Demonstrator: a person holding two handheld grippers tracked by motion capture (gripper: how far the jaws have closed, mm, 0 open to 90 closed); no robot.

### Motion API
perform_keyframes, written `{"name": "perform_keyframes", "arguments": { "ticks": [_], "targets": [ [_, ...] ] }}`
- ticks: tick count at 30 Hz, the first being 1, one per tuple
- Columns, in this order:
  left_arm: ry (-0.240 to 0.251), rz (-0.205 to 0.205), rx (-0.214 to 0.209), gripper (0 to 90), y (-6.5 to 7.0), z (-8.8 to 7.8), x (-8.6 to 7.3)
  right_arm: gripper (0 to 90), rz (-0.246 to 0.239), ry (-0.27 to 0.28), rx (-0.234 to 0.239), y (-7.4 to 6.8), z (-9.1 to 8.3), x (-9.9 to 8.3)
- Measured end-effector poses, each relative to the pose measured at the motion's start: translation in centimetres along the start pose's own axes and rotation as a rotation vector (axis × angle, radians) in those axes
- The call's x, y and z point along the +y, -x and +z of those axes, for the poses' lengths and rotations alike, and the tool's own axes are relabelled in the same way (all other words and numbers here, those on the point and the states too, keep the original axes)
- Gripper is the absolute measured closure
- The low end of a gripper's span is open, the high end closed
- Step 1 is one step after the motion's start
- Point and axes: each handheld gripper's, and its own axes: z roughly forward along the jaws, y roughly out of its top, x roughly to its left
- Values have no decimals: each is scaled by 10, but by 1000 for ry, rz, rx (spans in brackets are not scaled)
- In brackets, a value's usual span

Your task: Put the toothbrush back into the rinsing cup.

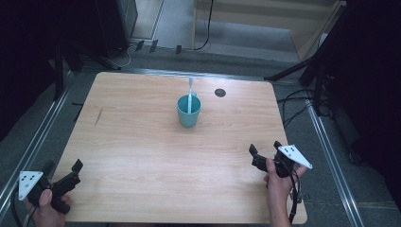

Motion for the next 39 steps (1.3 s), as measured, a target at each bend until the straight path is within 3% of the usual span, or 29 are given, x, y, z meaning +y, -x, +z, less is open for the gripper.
{"name": "perform_keyframes", "arguments": {
  "ticks": [14, 29, 39],
  "targets": [
    [2, 11, 5, 64, 1, 0, 0, 0, 28, -1, -73, 43, -39, -26],
    [5, 12, 6, 64, 1, 0, 0, 0, 33, 5, -136, 67, -71, -42],
    [6, 19, 8, 64, 2, 0, 0, 0, -18, 5, -170, 72, -83, -48]
  ]
}}
